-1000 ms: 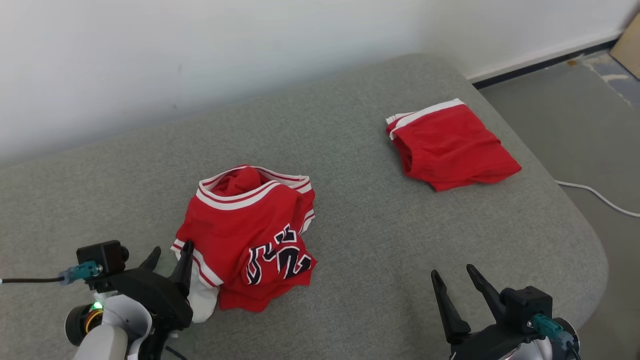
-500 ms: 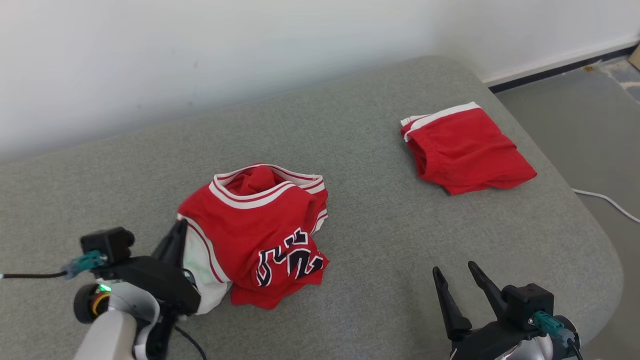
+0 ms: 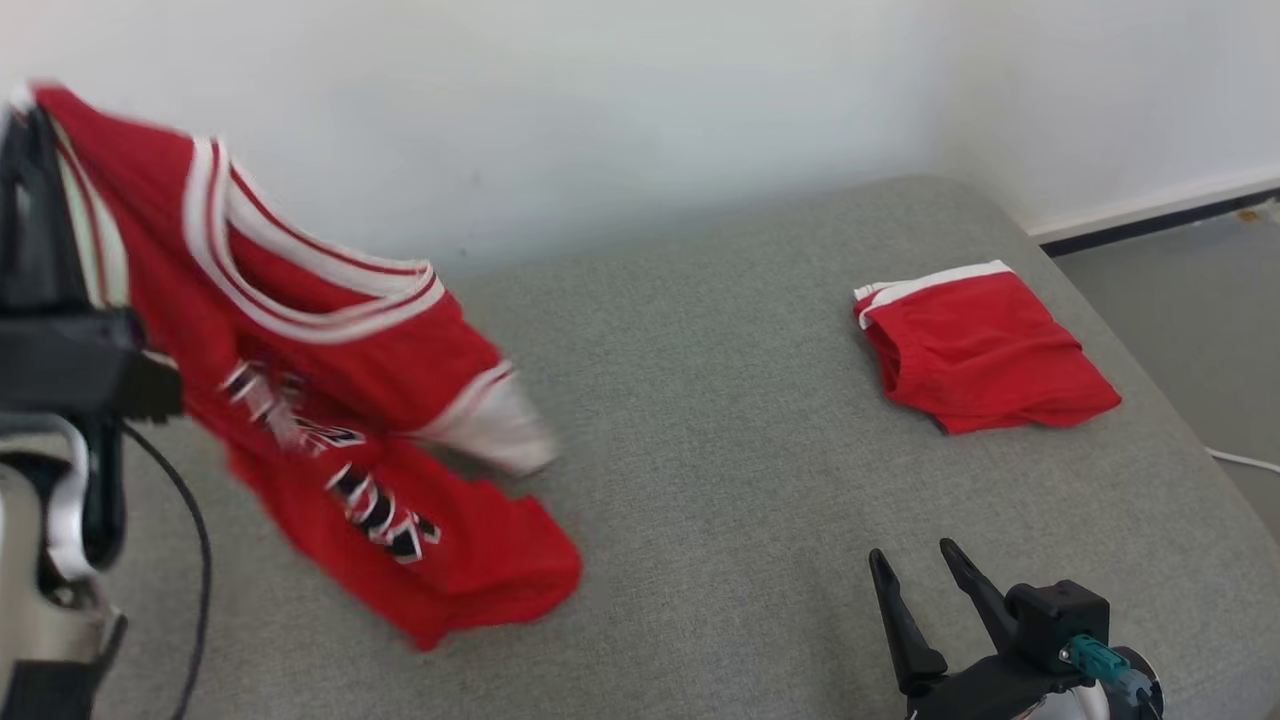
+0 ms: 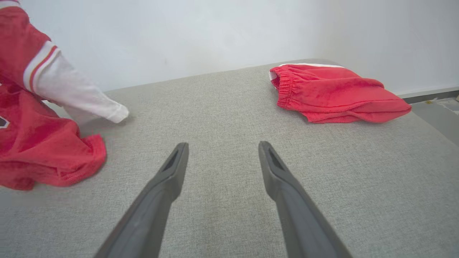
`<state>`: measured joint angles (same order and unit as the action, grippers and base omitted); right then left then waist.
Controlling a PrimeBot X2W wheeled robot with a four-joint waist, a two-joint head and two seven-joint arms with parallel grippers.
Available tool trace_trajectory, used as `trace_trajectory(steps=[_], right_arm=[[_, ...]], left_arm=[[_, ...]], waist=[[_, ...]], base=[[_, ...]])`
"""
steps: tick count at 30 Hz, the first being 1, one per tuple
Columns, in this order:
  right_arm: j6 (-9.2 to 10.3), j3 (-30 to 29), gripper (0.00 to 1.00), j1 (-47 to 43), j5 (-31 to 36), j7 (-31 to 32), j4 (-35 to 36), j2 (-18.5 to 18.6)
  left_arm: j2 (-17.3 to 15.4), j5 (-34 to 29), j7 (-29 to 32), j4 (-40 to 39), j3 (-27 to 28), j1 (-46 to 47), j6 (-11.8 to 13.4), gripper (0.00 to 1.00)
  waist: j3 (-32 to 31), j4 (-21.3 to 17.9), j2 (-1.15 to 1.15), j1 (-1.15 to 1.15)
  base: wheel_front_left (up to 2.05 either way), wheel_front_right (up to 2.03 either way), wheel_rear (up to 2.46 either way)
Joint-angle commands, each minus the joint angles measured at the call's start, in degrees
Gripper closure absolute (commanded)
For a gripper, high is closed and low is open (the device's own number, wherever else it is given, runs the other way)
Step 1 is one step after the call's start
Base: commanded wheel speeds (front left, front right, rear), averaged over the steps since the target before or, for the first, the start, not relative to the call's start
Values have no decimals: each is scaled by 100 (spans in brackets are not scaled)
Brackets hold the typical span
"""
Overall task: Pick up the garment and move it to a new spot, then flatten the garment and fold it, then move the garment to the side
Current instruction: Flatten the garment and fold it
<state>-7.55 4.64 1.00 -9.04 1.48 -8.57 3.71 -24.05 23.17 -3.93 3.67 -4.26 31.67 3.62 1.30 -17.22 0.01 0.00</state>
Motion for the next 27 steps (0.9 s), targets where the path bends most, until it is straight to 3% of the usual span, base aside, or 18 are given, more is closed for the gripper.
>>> trace_trajectory(steps=[1, 5, 10, 18, 19, 20, 21, 27], right_arm=[[15, -4, 0, -59, 59, -22, 3, -12], [15, 15, 0, -59, 45, -49, -26, -29], [15, 104, 0, -18, -17, -106, -82, -47], [15, 235, 0, 181, -84, -172, -200, -60], [15, 248, 0, 201, -84, -177, -217, -62], [15, 253, 0, 217, -92, -184, -231, -60], [15, 251, 0, 233, -97, -194, -245, -60], [15, 118, 0, 126, -43, -220, -295, -66]], left_arm=[[-39, -82, 49, -150, 2, 113, 42, 100], [-164, -281, 136, -783, -88, 422, 92, 100], [176, -241, 459, -626, -582, 498, 22, 100], [1548, 28, 131, 1473, -1804, 572, -552, 100], [1680, 68, 50, 1708, -1886, 633, -614, 96], [1768, 65, -28, 1937, -1992, 708, -698, 61], [1854, 130, -112, 2131, -2056, 772, -744, 0], [2073, 663, -506, 2646, -2199, 841, -938, 0]], waist=[[-61, 56, -1, 0], [-87, 54, -1, 0], [-29, -25, -1, 0], [262, -249, -1, 0], [284, -278, -1, 0], [299, -298, -1, 0], [307, -308, -1, 0], [228, -125, -1, 0]], base=[[0, 0, 0], [0, 0, 0], [0, 0, 0], [0, 0, 0], [0, 0, 0], [0, 0, 0], [0, 0, 0], [0, 0, 0]])
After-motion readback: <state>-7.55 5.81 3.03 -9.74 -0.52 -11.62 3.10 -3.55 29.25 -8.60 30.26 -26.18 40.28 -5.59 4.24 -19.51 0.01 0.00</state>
